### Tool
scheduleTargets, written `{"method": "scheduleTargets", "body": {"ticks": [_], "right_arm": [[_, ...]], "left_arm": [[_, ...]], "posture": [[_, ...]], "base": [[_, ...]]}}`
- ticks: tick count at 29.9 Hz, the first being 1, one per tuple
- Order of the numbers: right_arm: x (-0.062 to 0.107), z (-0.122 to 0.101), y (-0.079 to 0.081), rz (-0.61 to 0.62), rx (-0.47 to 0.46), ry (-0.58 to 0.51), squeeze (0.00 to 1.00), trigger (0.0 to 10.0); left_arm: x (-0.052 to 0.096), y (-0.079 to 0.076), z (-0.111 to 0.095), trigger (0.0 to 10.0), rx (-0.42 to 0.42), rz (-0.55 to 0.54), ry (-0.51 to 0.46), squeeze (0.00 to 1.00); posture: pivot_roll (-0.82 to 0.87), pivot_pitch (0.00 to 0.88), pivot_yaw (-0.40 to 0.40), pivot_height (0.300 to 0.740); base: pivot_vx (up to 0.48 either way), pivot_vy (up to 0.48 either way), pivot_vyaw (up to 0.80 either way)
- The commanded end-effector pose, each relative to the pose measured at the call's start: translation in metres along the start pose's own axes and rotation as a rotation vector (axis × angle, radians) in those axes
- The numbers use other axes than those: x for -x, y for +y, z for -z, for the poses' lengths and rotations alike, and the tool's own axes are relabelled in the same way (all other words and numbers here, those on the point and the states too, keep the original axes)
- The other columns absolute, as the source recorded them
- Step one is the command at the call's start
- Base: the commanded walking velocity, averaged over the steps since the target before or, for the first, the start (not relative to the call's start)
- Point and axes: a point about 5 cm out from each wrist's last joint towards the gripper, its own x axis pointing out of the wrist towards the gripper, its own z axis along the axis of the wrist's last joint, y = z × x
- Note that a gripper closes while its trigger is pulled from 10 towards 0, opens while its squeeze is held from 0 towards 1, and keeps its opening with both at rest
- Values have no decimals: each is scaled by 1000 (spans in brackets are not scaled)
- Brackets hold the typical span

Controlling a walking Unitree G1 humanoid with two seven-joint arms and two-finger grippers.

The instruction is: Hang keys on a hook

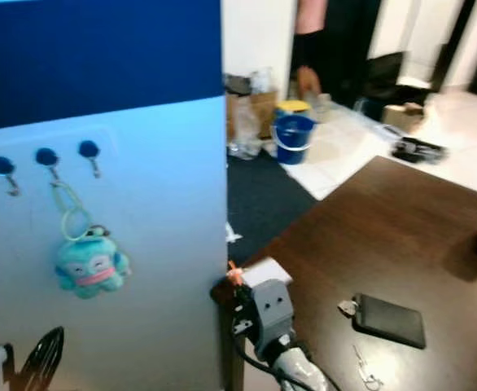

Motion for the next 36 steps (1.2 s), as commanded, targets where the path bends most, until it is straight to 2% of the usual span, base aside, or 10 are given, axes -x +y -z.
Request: {"method": "scheduleTargets", "body": {"ticks": [1, 6, 11, 21, 36], "right_arm": [[2, 3, -1, 17, -47, 14, 0, 10000], [3, 1, -4, 36, -65, 0, 0, 10000], [1, -10, -4, 46, -61, -64, 0, 10000], [2, -9, -2, 41, -66, -59, 0, 10000], [0, -10, 0, 36, -76, -56, 0, 10000]], "left_arm": [[1, 2, -1, 10000, 10, -9, 6, 0], [-4, 3, -3, 10000, 3, -21, 4, 0], [-12, 1, -11, 10000, 0, -17, -24, 0], [-18, -3, -15, 10000, 13, -8, -43, 0], [-26, -6, -17, 10000, 17, 1, -56, 0]], "posture": [[-68, 30, 107, 740], [-68, 30, 107, 740], [-68, 30, 107, 740], [-68, 30, 107, 740], [-68, 30, 107, 740]], "base": [[0, 0, 0], [0, 0, 0], [0, 0, 0], [0, 0, 0], [-299, 0, 0]]}}
